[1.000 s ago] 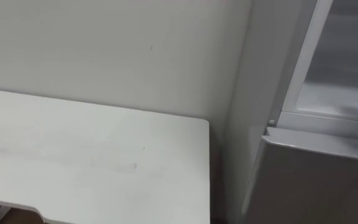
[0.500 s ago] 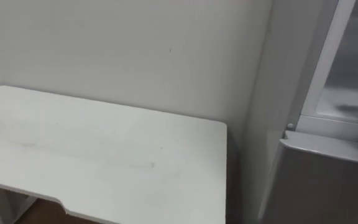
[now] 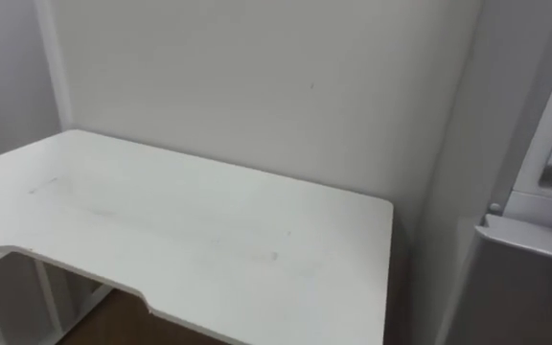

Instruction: Put the bottle in the upper fridge

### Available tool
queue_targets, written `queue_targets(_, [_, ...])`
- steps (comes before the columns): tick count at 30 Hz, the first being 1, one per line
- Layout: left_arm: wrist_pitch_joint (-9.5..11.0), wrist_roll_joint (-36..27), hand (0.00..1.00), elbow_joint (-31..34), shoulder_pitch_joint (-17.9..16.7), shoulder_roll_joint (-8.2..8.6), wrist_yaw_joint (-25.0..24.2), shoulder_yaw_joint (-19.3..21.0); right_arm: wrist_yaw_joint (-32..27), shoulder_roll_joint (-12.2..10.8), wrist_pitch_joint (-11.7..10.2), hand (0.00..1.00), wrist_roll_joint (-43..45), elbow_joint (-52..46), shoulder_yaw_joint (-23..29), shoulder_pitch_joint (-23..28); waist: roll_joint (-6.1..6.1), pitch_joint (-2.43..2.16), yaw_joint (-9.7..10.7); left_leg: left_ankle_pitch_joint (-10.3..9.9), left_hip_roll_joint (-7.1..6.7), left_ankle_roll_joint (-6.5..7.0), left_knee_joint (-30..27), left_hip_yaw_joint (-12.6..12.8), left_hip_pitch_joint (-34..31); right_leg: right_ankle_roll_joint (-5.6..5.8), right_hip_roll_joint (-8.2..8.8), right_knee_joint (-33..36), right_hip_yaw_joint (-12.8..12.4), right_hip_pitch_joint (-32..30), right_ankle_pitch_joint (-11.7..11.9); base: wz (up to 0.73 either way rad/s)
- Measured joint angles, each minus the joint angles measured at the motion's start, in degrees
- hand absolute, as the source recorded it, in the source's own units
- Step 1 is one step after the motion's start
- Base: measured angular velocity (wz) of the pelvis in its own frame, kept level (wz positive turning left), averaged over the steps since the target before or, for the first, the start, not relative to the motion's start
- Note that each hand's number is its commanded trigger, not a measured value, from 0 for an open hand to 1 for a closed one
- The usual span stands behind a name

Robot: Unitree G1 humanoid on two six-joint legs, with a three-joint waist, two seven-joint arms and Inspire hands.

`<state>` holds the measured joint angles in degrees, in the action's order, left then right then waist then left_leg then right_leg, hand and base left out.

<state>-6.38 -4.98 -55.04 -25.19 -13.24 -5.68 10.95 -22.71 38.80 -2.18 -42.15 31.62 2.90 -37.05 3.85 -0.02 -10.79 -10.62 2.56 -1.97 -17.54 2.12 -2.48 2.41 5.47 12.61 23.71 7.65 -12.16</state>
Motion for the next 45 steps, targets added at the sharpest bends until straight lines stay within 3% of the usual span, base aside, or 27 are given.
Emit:
queue_targets(10, [0.22,-4.48,0.00,3.72,0.64,-2.71,0.15,-2.14,0.00,-0.01,-5.16,1.00,-0.29,6.50,-0.54,-4.05,-0.31,0.21,-0.30,0.32,0.72,0.03,-2.78,-0.92,-5.41,-1.06,-1.10,-0.90,0.29,-3.67,0.93,0.03])
queue_targets(14, [0.27,-5.64,0.00,4.56,0.55,-3.23,0.18,-3.96,-0.52,-0.01,-7.70,1.00,-0.30,8.96,-1.82,-5.25,-0.62,0.39,-0.79,0.42,1.00,-0.13,-2.91,-0.97,-5.94,-1.18,-1.38,-1.06,0.32,-4.02,1.02,0.00])
queue_targets(17, [0.02,-6.78,0.00,4.91,0.38,-3.29,0.19,-4.90,-0.51,0.00,-8.42,1.00,-0.17,9.07,-2.21,-5.35,-0.62,0.40,-0.62,0.55,1.05,-0.28,-2.70,-0.99,-6.37,-1.27,-1.44,-1.07,0.31,-4.57,1.00,0.00])
queue_targets(25, [-1.55,-9.10,0.00,5.78,1.37,-3.98,0.23,-5.49,-0.36,0.99,-8.06,1.00,-0.07,12.10,-2.08,-7.66,-0.35,0.44,-0.50,0.55,0.95,-0.29,-2.99,-1.60,-7.48,-1.30,-1.44,-0.86,1.15,-4.95,0.92,0.05])
queue_targets(28, [-2.06,-9.14,0.00,6.51,1.89,-4.05,0.23,-5.34,0.49,1.94,-6.52,1.00,-0.20,13.13,-1.70,-8.00,0.15,0.44,-0.48,0.56,0.92,-0.29,-3.04,-1.77,-7.76,-1.30,-1.46,-0.87,1.62,-4.81,0.92,0.06])
queue_targets(29, [-2.05,-9.21,0.00,7.41,1.91,-4.07,0.23,-5.38,0.87,2.23,-6.37,0.93,-0.21,13.79,-1.69,-8.09,0.40,0.47,-0.49,0.56,0.91,-0.29,-3.10,-1.81,-7.81,-1.30,-1.46,-0.87,1.72,-4.85,0.91,0.06])
queue_targets(30, [-2.05,-9.36,0.00,7.89,1.90,-4.07,0.23,-5.40,1.05,2.31,-6.37,0.60,-0.25,14.05,-1.67,-8.11,0.54,0.51,-0.50,0.56,0.91,-0.29,-3.11,-1.81,-7.81,-1.31,-1.46,-0.86,1.74,-4.85,0.91,0.03])
queue_targets(31, [-2.05,-10.18,0.00,8.56,1.91,-4.09,0.23,-5.41,1.53,2.34,-6.33,0.34,-0.32,14.94,-1.74,-8.43,0.84,0.55,-0.54,0.56,0.91,-0.29,-3.15,-1.81,-7.81,-1.31,-1.48,-0.88,1.76,-4.81,0.91,0.00])
queue_targets(32, [-2.03,-11.08,0.00,9.00,1.90,-4.17,0.23,-5.40,1.99,2.38,-5.68,0.00,-0.52,15.74,-1.71,-9.01,1.07,0.61,-0.52,0.55,0.92,-0.29,-3.21,-1.82,-7.82,-1.31,-1.51,-0.90,1.72,-4.83,0.92,0.00])
queue_targets(38, [-2.04,-13.49,0.00,10.38,1.74,-5.69,0.30,-5.34,2.17,4.13,-2.25,0.00,-0.87,20.67,-2.93,-11.52,1.72,0.55,-0.85,0.40,0.95,-0.21,-3.61,-1.79,-8.19,-1.29,-1.46,-0.91,1.59,-5.35,0.91,-0.01])
queue_targets(45, [-2.04,-13.44,0.00,10.37,-0.40,-6.21,0.47,-4.15,2.23,4.55,-0.10,0.00,-1.77,21.42,-4.56,-12.31,1.85,0.44,-0.73,0.37,0.88,-0.19,-3.08,-1.61,-7.25,-1.27,-1.45,-1.16,1.64,-4.42,1.05,0.00])
